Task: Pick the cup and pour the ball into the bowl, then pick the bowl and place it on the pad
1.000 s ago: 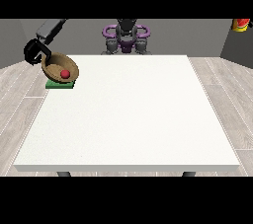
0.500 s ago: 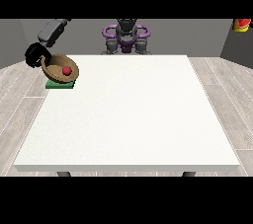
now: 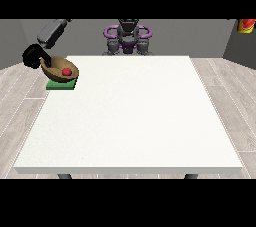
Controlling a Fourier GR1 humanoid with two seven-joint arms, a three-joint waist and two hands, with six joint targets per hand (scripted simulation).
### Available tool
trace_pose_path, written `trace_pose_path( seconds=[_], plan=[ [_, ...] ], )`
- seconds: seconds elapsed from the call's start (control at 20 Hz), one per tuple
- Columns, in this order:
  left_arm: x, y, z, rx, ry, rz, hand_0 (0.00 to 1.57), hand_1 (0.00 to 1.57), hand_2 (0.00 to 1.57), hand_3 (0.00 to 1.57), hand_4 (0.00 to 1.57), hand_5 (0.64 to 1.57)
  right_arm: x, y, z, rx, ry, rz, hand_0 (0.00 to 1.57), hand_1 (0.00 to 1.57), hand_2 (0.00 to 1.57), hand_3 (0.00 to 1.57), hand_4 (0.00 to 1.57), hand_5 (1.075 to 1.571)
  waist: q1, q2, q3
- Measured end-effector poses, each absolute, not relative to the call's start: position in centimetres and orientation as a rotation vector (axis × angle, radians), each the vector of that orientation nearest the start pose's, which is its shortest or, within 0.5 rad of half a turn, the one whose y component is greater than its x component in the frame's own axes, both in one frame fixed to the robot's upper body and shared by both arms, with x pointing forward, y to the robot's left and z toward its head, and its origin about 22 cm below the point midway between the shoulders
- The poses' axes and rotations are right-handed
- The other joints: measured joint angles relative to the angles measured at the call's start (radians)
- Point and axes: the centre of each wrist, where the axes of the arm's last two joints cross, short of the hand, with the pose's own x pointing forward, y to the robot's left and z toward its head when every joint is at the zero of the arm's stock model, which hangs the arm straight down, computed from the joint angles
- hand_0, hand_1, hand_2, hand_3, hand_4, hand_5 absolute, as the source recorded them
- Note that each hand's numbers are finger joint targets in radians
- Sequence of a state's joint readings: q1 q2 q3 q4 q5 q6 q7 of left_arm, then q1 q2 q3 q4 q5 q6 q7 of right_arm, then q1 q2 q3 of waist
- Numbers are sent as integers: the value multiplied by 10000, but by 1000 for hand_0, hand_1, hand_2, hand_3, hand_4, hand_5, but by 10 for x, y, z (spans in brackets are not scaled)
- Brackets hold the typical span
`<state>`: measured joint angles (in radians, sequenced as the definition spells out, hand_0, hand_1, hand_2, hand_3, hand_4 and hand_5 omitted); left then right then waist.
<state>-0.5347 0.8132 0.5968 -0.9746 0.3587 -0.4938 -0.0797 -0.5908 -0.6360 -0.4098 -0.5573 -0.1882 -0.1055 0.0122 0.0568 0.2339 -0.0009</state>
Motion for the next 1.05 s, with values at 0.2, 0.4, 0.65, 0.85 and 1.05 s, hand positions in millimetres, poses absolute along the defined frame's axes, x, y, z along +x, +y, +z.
trace_pose_path(
  seconds=[0.2, 0.4, 0.65, 0.85, 1.05],
  plan=[
    [290, 524, 216, 2385, -19629, -197, 0, 0, 0, 0, 1188, 1565, 339, -463, 58, -5253, -13269, -4583, 1443, 1443, 1376, 678, 0, 1535, 50, 274, -27],
    [291, 524, 215, 2398, -19776, -223, 0, 0, 0, 0, 1194, 1567, 346, -461, 67, -5472, -13630, -4646, 1151, 1151, 1324, 1000, 187, 1532, 138, 460, -39],
    [289, 529, 223, 2504, -20011, -165, 0, 0, 0, 0, 1205, 1568, 351, -457, 71, -5535, -13520, -3737, 0, 0, 0, 0, 0, 1435, 247, 682, -8],
    [297, 517, 225, 2389, -19892, -270, 0, 0, 0, 0, 1190, 1569, 356, -448, 65, -5483, -13164, -3071, 0, 0, 0, 0, 0, 1407, 317, 452, 8],
    [304, 502, 211, 2084, -19364, -388, 0, 0, 0, 0, 1190, 1569, 354, -458, 74, -5527, -12618, -2680, 0, 0, 0, 0, 200, 1375, 362, -194, 15]
  ],
)
